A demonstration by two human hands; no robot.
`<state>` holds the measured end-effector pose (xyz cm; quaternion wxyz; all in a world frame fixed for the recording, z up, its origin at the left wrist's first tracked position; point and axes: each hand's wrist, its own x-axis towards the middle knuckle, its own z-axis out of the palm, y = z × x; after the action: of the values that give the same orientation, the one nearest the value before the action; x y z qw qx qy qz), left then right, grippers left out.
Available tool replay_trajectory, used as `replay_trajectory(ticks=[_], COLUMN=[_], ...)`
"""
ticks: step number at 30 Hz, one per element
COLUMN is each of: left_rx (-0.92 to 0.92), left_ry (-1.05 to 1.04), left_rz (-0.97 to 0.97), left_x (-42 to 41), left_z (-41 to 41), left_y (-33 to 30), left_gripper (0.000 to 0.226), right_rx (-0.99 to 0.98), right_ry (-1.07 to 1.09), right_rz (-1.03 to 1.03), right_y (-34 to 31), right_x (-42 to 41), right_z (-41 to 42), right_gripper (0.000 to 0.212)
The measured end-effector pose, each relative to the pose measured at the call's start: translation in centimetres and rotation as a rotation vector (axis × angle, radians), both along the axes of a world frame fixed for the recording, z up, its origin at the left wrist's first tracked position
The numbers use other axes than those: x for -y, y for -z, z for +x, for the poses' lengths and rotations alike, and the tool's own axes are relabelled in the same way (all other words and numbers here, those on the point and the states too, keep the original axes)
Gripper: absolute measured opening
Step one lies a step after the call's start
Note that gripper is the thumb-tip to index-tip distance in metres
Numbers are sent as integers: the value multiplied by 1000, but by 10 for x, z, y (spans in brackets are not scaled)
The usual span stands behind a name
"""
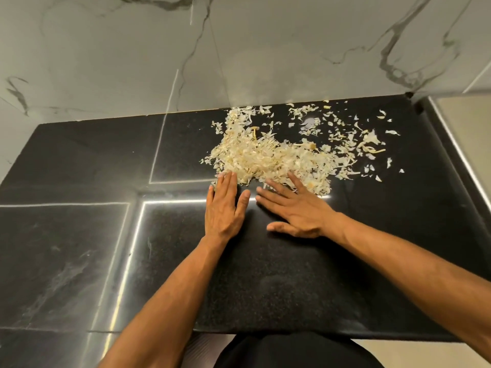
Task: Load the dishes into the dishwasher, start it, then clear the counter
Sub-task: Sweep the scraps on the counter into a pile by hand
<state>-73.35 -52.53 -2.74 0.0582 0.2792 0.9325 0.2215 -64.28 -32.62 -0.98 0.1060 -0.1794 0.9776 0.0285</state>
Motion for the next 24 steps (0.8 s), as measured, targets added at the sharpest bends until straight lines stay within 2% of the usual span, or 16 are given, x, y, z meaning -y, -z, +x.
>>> replay_trajectory(ticks=[5, 11, 17, 20, 22, 24], left_rx=[-55, -138, -128, -131, -144, -159], left_ry=[77, 56, 127, 151, 175, 182], left_rz=[-44, -41, -111, -126, -164, -187], left_x=[-20, -47, -77, -90, -95, -94], left_z=[1, 8, 18, 24, 26, 27], left_y=[0, -4, -1, 0, 1, 2], left_gripper=[77, 77, 77, 76, 77, 77], right_rx=[19, -97, -212, -201, -169, -146], right_ry=[124, 243, 797, 1045, 1136, 1129], right_rz=[-3, -67, -191, -252, -280, -258], right_y=[7, 7, 9, 12, 14, 16], right_x=[-18, -47, -112, -141, -148, -145], right_z=[13, 25, 49, 56, 55, 49], right_gripper=[76, 75, 77, 81, 85, 87])
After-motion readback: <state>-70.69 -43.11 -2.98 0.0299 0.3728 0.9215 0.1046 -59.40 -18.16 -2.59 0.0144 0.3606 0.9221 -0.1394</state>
